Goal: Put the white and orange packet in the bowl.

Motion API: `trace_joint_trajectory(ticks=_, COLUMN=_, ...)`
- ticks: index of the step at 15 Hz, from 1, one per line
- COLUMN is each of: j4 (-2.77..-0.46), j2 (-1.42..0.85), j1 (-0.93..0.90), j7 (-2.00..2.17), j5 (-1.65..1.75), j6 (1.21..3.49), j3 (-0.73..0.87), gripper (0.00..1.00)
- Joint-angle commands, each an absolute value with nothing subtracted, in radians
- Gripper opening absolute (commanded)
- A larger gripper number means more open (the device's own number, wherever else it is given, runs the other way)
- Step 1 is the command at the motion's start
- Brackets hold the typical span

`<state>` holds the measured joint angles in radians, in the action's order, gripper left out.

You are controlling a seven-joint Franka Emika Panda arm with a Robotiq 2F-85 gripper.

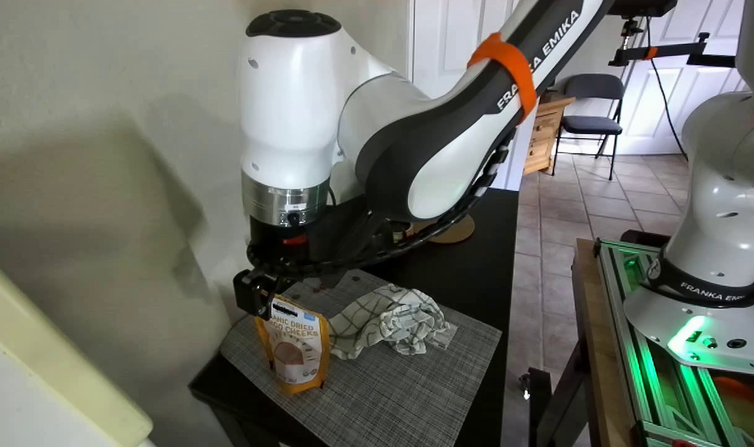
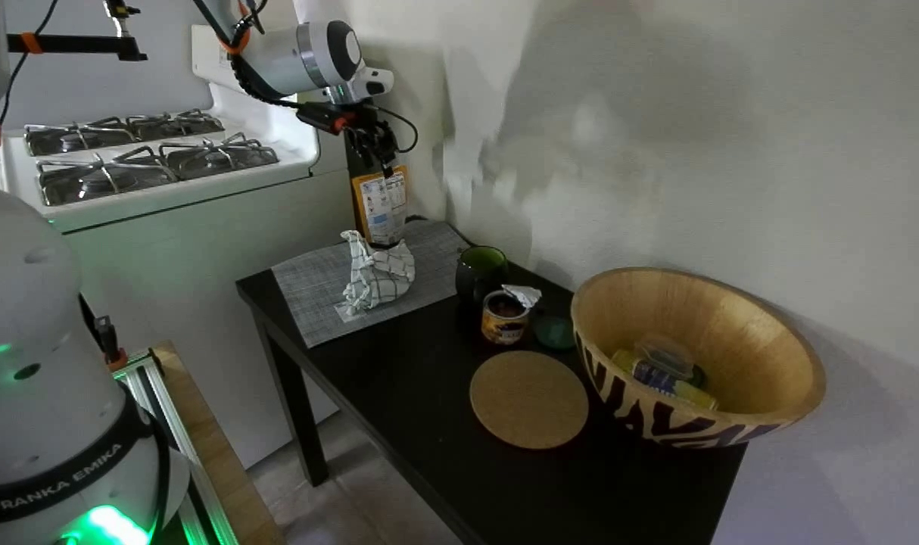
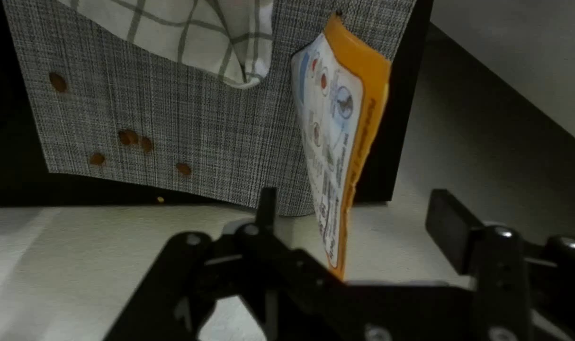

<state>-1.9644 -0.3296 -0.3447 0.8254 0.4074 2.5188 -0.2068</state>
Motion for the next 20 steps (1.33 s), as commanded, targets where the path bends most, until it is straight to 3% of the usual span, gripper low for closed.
trace_joint_trajectory(ticks=1, j4=-1.884, j2=-0.393, j1=-0.406, j7=0.864, j5=0.378, j6=2.464, j3=-0.159, gripper=0.49)
trace_joint_trajectory(ticks=8, j4=-1.855, j2=-0.41, j1=-0.431, j7=0.86, j5=0.333, j6=2.422, j3=-0.134, gripper=0.0)
trace_joint_trajectory(ticks=15, j4=-2.027, j2=-0.106, j1=-0.31, j7=0.654, j5=0.045, j6=2.304, j3=-0.187, gripper=0.01)
trace_joint_trajectory(ticks=20, j4=-2.075, j2=0.116, j1=-0.211, j7=0.81, j5=0.104, j6=2.16, j3=-0.118, gripper=0.01)
